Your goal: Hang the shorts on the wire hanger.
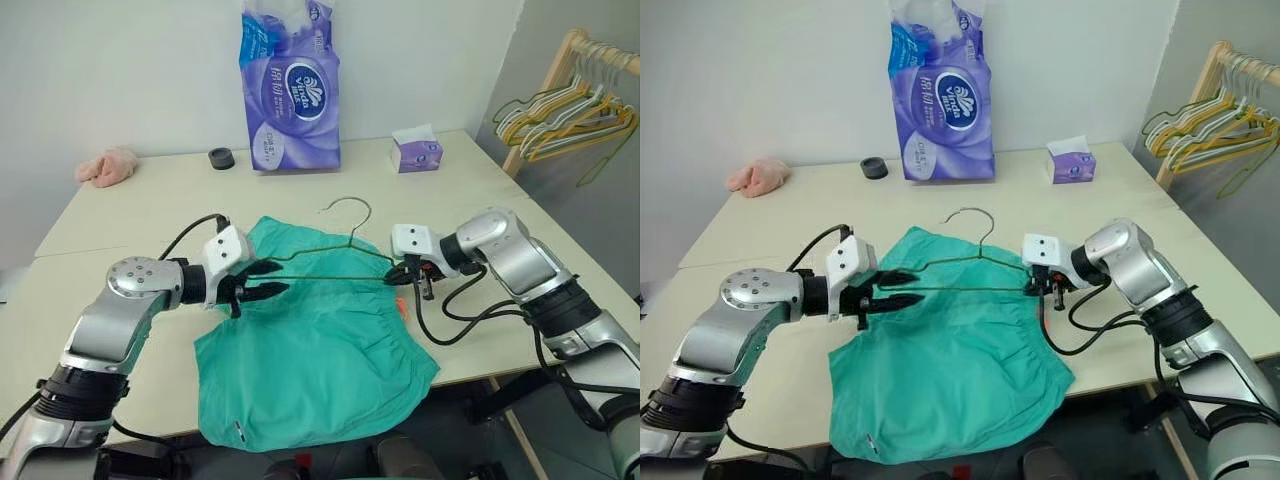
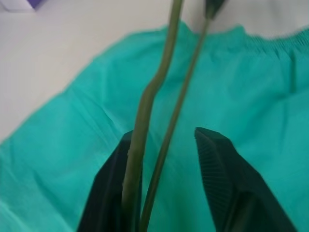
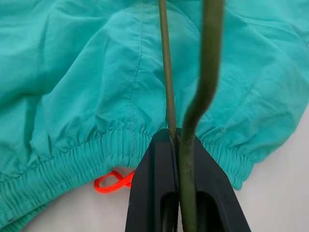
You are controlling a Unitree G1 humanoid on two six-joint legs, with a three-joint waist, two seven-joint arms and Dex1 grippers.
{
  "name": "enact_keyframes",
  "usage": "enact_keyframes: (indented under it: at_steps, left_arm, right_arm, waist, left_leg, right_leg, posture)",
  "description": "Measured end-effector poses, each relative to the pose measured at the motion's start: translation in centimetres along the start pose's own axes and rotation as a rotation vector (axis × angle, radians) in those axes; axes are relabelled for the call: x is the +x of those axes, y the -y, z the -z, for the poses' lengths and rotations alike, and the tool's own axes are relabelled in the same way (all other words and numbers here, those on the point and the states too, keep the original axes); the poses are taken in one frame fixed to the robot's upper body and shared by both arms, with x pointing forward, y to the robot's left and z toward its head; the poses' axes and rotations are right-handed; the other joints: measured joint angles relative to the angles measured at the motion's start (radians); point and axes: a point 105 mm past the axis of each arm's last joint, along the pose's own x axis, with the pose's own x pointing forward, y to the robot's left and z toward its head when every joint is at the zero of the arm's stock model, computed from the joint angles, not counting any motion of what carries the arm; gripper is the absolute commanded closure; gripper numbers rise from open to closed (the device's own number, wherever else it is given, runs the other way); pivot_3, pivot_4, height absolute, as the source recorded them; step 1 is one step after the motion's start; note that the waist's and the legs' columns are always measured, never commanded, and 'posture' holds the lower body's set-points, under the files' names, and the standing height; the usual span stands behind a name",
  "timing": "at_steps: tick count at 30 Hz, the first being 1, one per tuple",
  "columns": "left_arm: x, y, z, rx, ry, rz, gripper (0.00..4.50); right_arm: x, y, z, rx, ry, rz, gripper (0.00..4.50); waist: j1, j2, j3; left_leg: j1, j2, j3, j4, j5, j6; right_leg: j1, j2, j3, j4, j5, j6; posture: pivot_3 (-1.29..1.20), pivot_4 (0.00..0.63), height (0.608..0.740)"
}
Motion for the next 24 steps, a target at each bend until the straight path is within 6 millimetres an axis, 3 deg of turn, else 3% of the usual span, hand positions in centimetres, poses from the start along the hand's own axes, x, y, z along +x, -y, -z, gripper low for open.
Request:
enact_keyframes:
  at_steps: [6,10,16,21,24]
  left_arm:
    - [-2.9,-4.0,-0.8,-0.070,0.095,-0.233,2.02]
    - [-4.0,-4.3,-0.1,-0.089,0.081,-0.255,2.02]
    - [-3.9,-0.1,1.6,-0.151,0.031,-0.040,2.02]
    - [-4.0,3.0,1.1,-0.163,-0.007,0.167,2.02]
    - [-4.3,3.7,1.3,-0.188,-0.042,0.244,2.02]
  right_arm:
    - [-1.6,-1.3,3.2,0.196,-0.021,0.018,4.50]
    - [-3.5,-2.4,6.0,0.364,-0.027,0.057,4.50]
    - [-5.9,-5.1,10.2,0.633,-0.047,0.107,4.50]
    - [-7.1,-9.0,12.4,0.872,-0.021,0.079,4.50]
    - [-7.8,-11.5,14.0,1.032,-0.010,0.058,4.50]
  waist:
    - [-0.007,0.000,0.000]
    - [-0.006,0.000,0.000]
    - [-0.005,0.000,0.001]
    - [-0.004,0.001,0.003]
    - [-0.003,0.002,0.006]
  left_leg:
    - [0.000,0.000,0.000,0.000,0.000,0.000]
    - [0.000,0.000,0.001,0.000,0.000,0.000]
    - [0.000,0.000,0.002,0.000,0.000,0.000]
    - [0.001,0.000,0.003,0.000,0.000,0.001]
    - [0.002,0.001,0.005,0.001,0.001,0.002]
  right_leg:
    - [0.000,0.000,0.000,0.000,0.000,0.000]
    - [0.000,0.000,0.001,-0.001,0.000,0.000]
    - [0.000,0.000,0.001,0.000,0.000,0.000]
    - [0.003,0.001,0.001,0.000,-0.003,0.005]
    - [0.003,0.002,0.001,0.000,-0.004,0.005]
  posture:
    - [-0.28,0.039,0.740]
    - [-0.29,0.043,0.740]
    - [-0.30,0.049,0.740]
    - [-0.32,0.059,0.740]
    - [-0.32,0.060,0.740]
